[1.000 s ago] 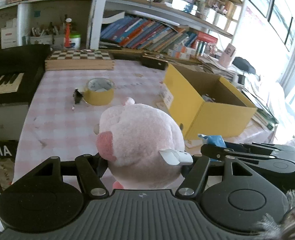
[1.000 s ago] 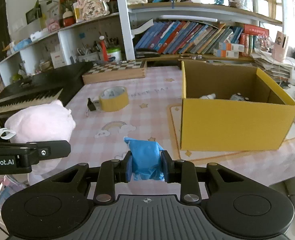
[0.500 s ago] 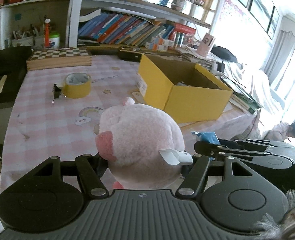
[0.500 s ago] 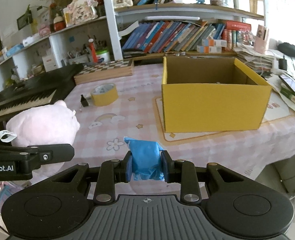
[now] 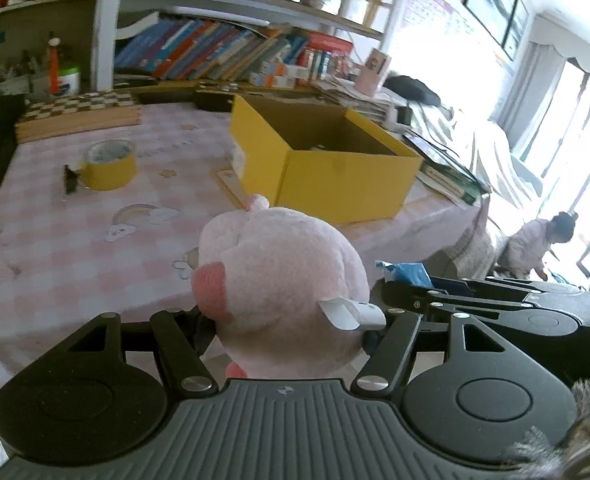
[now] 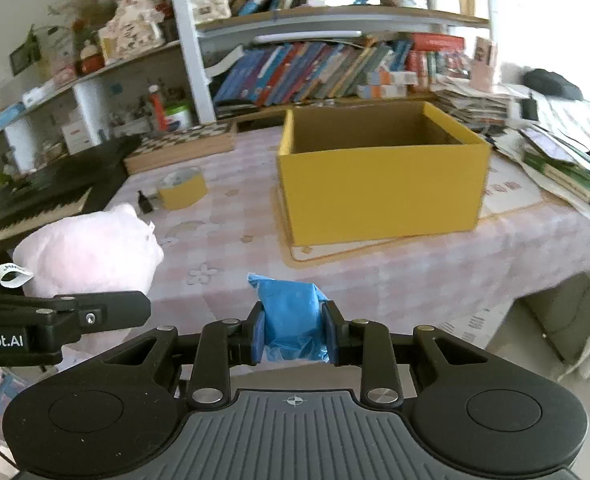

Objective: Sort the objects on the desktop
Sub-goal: 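Carry the pig and blue block in both tools over the yellow box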

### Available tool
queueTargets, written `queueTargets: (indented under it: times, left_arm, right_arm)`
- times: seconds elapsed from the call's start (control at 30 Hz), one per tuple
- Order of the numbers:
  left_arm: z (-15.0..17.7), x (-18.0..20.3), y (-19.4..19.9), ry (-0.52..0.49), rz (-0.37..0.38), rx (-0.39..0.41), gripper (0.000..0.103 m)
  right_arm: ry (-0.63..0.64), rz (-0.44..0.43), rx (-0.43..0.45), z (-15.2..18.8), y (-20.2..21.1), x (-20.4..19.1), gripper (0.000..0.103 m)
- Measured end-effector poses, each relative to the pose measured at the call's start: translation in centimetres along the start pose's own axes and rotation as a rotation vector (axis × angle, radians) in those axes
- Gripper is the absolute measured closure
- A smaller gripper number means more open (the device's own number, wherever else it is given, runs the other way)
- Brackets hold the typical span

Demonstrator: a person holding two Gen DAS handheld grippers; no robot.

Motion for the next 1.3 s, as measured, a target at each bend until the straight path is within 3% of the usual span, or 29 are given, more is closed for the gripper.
queueTargets:
  times: [0.43, 1.3]
  left_arm:
    - [0.9, 3.5, -0.9, -0.088, 0.069, -0.042, 0.039]
    - [0.1, 7.9, -3.8, -0.193, 0.163, -0.059, 0.039]
  right_arm:
    - [-0.103, 0.062, -0.026, 1.7, 1.1, 3.2, 0.074]
    - [-0.178, 0.153, -0.013, 2.2, 2.1, 7.8, 0.074]
Point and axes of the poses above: each gripper's, at about its wrist camera, not at the fingertips, and y roughly against the way its jaws point, x to its right, z to its underside, the point moved 8 cm from there along -y, roughly the way its jaws point, and after that the axes turned 7 degrees about y, right-handed, at the moved point
